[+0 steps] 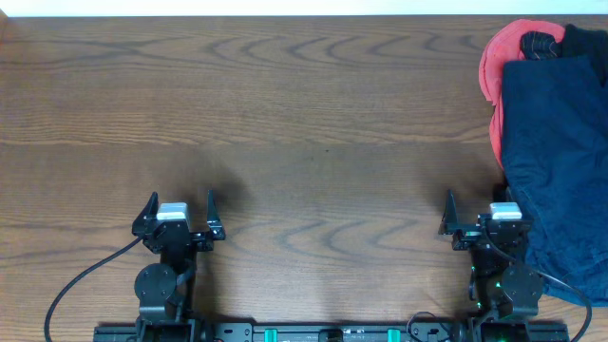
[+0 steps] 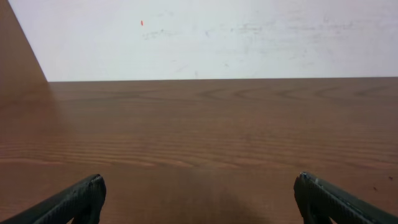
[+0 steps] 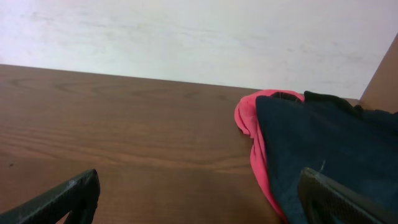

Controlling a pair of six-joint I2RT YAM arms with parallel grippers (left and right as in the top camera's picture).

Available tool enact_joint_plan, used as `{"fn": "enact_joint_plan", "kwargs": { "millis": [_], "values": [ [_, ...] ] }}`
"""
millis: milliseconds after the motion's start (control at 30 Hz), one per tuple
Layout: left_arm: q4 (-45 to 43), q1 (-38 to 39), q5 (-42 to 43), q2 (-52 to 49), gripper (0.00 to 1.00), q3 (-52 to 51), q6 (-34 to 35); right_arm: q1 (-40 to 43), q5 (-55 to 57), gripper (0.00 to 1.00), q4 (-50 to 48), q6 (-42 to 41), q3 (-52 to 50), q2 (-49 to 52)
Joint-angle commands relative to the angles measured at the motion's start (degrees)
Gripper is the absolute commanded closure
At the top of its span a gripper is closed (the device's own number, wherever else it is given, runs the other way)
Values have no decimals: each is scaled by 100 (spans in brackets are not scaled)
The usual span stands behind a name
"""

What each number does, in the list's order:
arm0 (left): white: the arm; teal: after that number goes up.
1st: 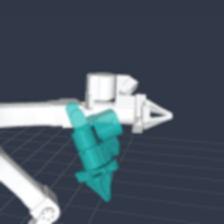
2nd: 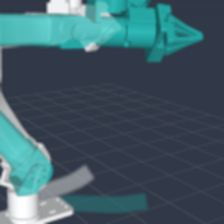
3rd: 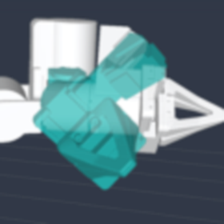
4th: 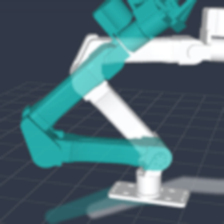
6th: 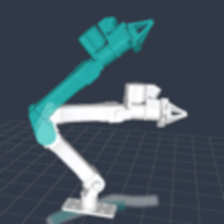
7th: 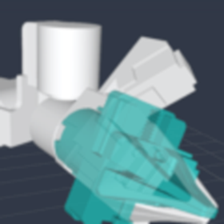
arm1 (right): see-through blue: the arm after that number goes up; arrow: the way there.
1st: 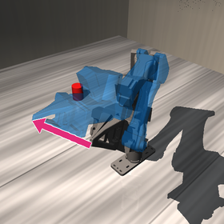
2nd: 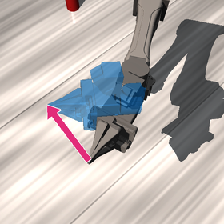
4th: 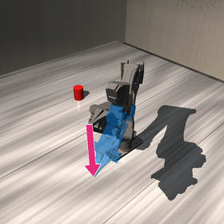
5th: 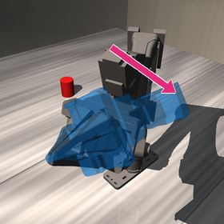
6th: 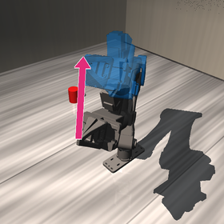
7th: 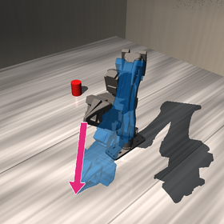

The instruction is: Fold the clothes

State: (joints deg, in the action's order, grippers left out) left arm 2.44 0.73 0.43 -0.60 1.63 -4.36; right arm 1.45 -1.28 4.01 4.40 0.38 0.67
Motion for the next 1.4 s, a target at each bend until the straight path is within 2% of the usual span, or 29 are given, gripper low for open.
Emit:
{"fn": "enact_joint_plan", "kwargs": {
  "millis": [0,1167,1367],
  "values": [
    [170,-39,-94,37,2,-140,-33,-57,24,1,26,-52,-7,-28],
    [162,-39,-94,37,2,-140,-33,-57,-15,1,-4,-66,-7,-28],
    [170,-39,-92,37,2,-116,212,-55,-17,1,-28,-474,2,-28]
  ]
}}
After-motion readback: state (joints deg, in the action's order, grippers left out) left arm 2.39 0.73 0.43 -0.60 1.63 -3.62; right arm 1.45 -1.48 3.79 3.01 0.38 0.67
